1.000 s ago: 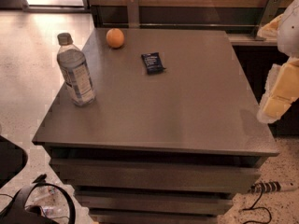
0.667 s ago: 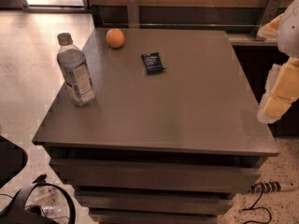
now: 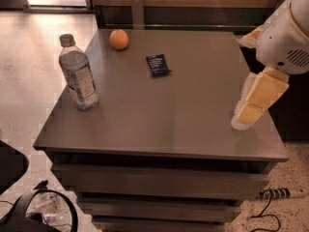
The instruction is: Knock blue plastic bottle over
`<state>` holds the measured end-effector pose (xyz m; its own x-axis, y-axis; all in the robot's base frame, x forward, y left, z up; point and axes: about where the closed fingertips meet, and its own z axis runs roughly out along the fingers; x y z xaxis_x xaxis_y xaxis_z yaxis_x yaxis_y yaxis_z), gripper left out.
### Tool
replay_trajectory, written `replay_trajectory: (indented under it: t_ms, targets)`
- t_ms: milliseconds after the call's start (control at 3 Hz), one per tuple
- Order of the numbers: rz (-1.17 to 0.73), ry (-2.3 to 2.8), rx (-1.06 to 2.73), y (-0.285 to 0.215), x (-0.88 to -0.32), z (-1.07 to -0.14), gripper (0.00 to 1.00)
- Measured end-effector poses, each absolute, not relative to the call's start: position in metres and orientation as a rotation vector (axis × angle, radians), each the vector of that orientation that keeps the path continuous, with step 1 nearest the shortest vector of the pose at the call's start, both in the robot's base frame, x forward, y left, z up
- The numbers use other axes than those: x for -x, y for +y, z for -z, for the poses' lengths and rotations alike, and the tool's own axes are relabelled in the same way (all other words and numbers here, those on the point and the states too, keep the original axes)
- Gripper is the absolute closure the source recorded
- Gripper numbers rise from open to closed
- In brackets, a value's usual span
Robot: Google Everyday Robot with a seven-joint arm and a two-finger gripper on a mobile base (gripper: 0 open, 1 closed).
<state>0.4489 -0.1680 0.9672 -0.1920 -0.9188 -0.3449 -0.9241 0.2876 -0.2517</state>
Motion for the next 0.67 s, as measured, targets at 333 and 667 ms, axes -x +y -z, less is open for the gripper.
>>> replay_trajectory:
  t_ms: [333,667]
  targets:
    - [-0.226,2.046,1.577,-0.126,-0.461,-0.944,0.00]
    - [-0.420,1.918,1.482,-0.087,-0.480,-0.926,0.00]
